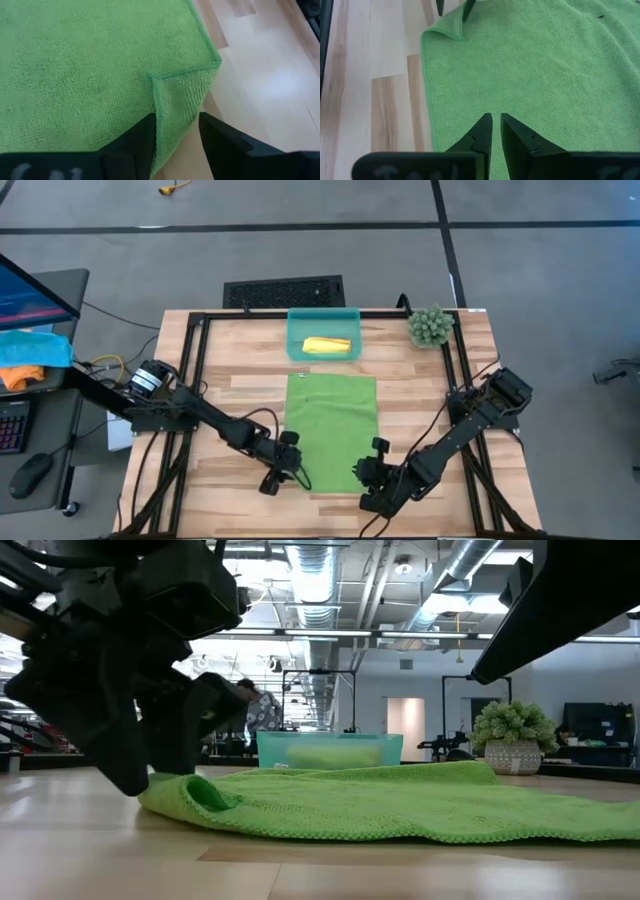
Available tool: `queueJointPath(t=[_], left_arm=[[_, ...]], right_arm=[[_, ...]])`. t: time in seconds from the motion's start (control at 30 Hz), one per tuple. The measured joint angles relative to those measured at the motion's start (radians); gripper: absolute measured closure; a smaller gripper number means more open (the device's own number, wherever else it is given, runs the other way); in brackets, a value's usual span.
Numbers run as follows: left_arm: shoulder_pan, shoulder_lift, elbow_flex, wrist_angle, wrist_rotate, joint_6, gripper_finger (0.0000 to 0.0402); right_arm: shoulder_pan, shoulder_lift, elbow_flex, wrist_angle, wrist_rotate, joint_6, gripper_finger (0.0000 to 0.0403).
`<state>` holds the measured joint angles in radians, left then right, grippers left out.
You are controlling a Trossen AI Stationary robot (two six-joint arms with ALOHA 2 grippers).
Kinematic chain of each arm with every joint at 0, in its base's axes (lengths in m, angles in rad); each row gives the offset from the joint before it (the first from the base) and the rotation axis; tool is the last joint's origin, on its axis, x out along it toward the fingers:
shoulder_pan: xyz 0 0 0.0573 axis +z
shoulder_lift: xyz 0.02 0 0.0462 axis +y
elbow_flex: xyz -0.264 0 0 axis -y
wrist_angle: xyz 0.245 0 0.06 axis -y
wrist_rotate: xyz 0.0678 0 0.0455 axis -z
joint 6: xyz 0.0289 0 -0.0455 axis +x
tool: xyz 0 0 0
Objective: Roll microfiber towels into tight, uniform cylinder then place into a basket
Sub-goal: Fold the green microfiber towel
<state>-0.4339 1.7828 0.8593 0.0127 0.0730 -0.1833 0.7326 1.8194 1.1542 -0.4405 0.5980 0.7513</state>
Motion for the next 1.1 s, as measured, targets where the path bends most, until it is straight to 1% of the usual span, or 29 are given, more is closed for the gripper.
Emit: queueJointPath(t=[0.17,0.4,0.53,0.63,0.8,0.97,1.1], left_arm=[[0.000,0.000,0.000,-0.001,0.000,0.004,0.0287],[0.000,0.000,0.000,0.001,0.000,0.041,0.0341],[-0.009,0.000,0.000,0.001,-0.001,0.042,0.0372],[-0.023,0.000,0.000,0.001,-0.008,0.044,0.0394],[-0.039,0.000,0.000,0.002,-0.019,0.047,0.0396],[-0.054,0.000,0.000,0.001,-0.081,0.046,0.0400],[-0.062,0.000,0.000,0.001,-0.113,0.026,0.0399]], right_arm=[[0.000,0.000,0.000,0.000,0.000,0.000,0.0340],[0.000,0.000,0.000,0.000,-0.002,0.000,0.0340],[0.011,0.000,0.000,-0.022,-0.043,0.001,0.0340],[0.023,0.000,0.000,-0.053,-0.051,0.030,0.0340],[0.033,0.000,0.000,-0.076,-0.102,0.048,0.0340],[0.063,0.000,0.000,-0.079,-0.100,0.006,0.0340],[0.099,0.000,0.000,-0.095,-0.100,0.009,0.0340]])
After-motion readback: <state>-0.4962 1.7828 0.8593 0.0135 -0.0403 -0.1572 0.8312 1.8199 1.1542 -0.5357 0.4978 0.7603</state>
